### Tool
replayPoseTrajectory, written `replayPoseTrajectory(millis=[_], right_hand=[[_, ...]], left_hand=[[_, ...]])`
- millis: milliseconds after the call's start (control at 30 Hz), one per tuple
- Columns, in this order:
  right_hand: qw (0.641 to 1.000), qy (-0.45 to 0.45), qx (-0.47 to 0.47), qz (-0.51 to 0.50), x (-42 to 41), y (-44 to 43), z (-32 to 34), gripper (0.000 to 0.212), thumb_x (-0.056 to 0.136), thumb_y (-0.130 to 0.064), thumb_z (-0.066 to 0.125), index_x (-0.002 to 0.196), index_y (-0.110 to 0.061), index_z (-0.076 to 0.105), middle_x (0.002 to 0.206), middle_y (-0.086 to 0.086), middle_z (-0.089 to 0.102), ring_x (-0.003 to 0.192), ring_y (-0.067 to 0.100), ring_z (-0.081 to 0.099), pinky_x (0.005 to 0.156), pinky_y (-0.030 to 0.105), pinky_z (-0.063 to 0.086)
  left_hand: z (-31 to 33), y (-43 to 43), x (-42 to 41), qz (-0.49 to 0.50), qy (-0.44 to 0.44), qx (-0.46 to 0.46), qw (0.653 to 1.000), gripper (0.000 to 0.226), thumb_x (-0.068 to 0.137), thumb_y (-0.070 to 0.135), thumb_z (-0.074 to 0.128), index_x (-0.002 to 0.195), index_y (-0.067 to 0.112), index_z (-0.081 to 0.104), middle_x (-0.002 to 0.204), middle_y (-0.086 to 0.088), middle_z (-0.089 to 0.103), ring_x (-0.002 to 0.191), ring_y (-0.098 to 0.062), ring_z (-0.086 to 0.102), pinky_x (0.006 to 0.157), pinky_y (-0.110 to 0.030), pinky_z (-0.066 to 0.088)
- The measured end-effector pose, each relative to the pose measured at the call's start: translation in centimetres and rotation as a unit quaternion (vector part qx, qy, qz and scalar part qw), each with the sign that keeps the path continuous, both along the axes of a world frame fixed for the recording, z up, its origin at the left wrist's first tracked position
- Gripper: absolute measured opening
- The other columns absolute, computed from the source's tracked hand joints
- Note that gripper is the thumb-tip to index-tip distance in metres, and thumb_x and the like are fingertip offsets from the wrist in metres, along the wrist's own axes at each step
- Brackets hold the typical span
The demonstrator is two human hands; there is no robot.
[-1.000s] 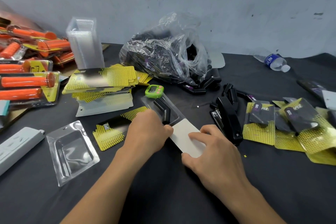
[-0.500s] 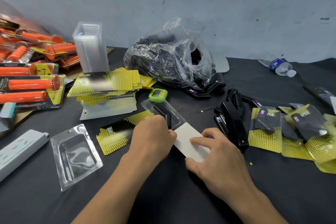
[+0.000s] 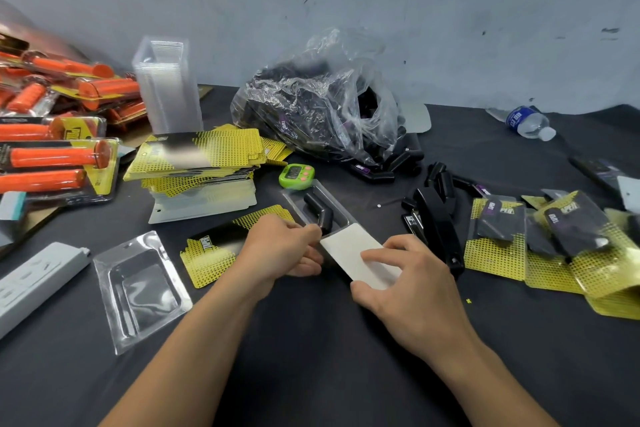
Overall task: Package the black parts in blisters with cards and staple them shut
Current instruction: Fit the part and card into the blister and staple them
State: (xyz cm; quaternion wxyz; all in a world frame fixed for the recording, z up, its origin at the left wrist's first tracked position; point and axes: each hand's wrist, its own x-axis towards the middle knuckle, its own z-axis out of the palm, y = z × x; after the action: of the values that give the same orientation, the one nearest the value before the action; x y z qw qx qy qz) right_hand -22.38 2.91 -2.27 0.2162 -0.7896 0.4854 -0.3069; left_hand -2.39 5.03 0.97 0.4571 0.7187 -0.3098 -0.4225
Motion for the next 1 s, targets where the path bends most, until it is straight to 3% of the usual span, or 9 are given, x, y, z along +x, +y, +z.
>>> replayPoseTrajectory(millis=[133, 200, 333, 500, 600, 733, 833, 933, 1000], right_hand=[[1.000, 0.002, 0.007, -0.001, 0.0, 0.2, -0.1, 0.055, 0.060, -0.062, 0.066, 0.109, -0.039, 0.078, 0.110, -0.028, 0.052, 0.100, -0.006, 0.051, 0.075, 0.009, 0.038], [1.000, 0.002, 0.011, -0.002, 0.1, 0.2, 0.0, 0.057, 0.059, -0.064, 0.065, 0.109, -0.040, 0.078, 0.111, -0.032, 0.051, 0.101, -0.006, 0.051, 0.075, 0.007, 0.038], [1.000, 0.006, 0.013, -0.002, 0.0, 0.3, 0.2, 0.058, 0.058, -0.064, 0.065, 0.108, -0.039, 0.078, 0.114, -0.034, 0.048, 0.100, -0.004, 0.053, 0.077, 0.015, 0.043], [1.000, 0.003, 0.025, 0.003, 0.1, 0.6, 0.6, 0.062, 0.058, -0.067, 0.067, 0.112, -0.038, 0.076, 0.110, -0.032, 0.050, 0.100, -0.006, 0.049, 0.074, 0.002, 0.037], [0.999, -0.004, 0.038, 0.005, 0.0, 0.8, 0.9, 0.057, 0.066, -0.063, 0.078, 0.116, -0.035, 0.075, 0.112, -0.029, 0.051, 0.100, -0.007, 0.048, 0.077, 0.003, 0.036], [0.997, -0.043, 0.061, -0.003, -0.1, 0.9, 1.5, 0.053, 0.080, -0.043, 0.080, 0.130, -0.032, 0.068, 0.126, -0.023, 0.060, 0.110, -0.005, 0.056, 0.093, 0.014, 0.041], [0.971, -0.128, 0.200, -0.002, -1.2, 0.1, 2.6, 0.063, 0.085, -0.022, 0.076, 0.141, -0.043, 0.055, 0.110, -0.015, 0.073, 0.093, 0.002, 0.071, 0.082, 0.024, 0.055], [0.910, -0.232, 0.343, 0.034, -2.1, -0.4, 3.3, 0.066, 0.087, 0.003, 0.070, 0.135, -0.041, 0.056, 0.097, 0.007, 0.079, 0.087, 0.028, 0.078, 0.081, 0.049, 0.062], [0.921, -0.207, 0.329, 0.035, -1.9, -0.3, 3.0, 0.054, 0.088, 0.007, 0.067, 0.123, -0.034, 0.064, 0.092, 0.008, 0.080, 0.085, 0.029, 0.078, 0.083, 0.056, 0.062]], left_hand=[[-0.2, -0.2, -0.5, 0.001, 0.043, -0.018, 0.999, 0.015, 0.097, 0.009, 0.063, 0.102, -0.005, 0.063, 0.065, -0.016, 0.073, 0.056, -0.026, 0.074, 0.047, -0.024, 0.055], [-0.2, -0.2, -0.6, -0.011, 0.047, -0.020, 0.999, 0.008, 0.097, 0.007, 0.062, 0.099, -0.001, 0.062, 0.067, -0.017, 0.074, 0.056, -0.024, 0.074, 0.047, -0.024, 0.054], [-0.1, -0.1, -0.4, -0.061, 0.056, -0.007, 0.997, 0.008, 0.095, 0.001, 0.062, 0.093, 0.004, 0.056, 0.069, -0.018, 0.074, 0.054, -0.022, 0.072, 0.047, -0.024, 0.055], [0.2, 0.1, -0.3, -0.094, 0.044, 0.005, 0.995, 0.012, 0.092, 0.000, 0.065, 0.091, 0.005, 0.054, 0.071, -0.019, 0.074, 0.053, -0.022, 0.071, 0.047, -0.024, 0.055], [0.1, 0.2, -0.5, -0.136, 0.044, 0.015, 0.990, 0.014, 0.091, 0.002, 0.069, 0.091, 0.004, 0.055, 0.073, -0.019, 0.075, 0.054, -0.022, 0.071, 0.048, -0.024, 0.055], [0.1, 0.4, -0.2, -0.177, 0.035, 0.020, 0.983, 0.006, 0.096, 0.003, 0.065, 0.096, 0.001, 0.060, 0.071, -0.018, 0.073, 0.053, -0.023, 0.068, 0.047, -0.025, 0.054], [0.5, 0.6, 0.2, -0.206, 0.042, 0.005, 0.978, 0.006, 0.100, 0.004, 0.059, 0.095, 0.001, 0.062, 0.071, -0.017, 0.071, 0.054, -0.023, 0.067, 0.048, -0.025, 0.054], [0.5, 0.6, 0.2, -0.209, 0.032, -0.010, 0.977, 0.009, 0.100, 0.005, 0.056, 0.094, 0.003, 0.062, 0.071, -0.015, 0.071, 0.054, -0.023, 0.067, 0.049, -0.025, 0.053], [0.1, 0.5, -0.4, -0.190, 0.001, -0.011, 0.982, 0.009, 0.098, 0.007, 0.056, 0.093, 0.003, 0.062, 0.070, -0.013, 0.072, 0.056, -0.023, 0.068, 0.050, -0.026, 0.054]])
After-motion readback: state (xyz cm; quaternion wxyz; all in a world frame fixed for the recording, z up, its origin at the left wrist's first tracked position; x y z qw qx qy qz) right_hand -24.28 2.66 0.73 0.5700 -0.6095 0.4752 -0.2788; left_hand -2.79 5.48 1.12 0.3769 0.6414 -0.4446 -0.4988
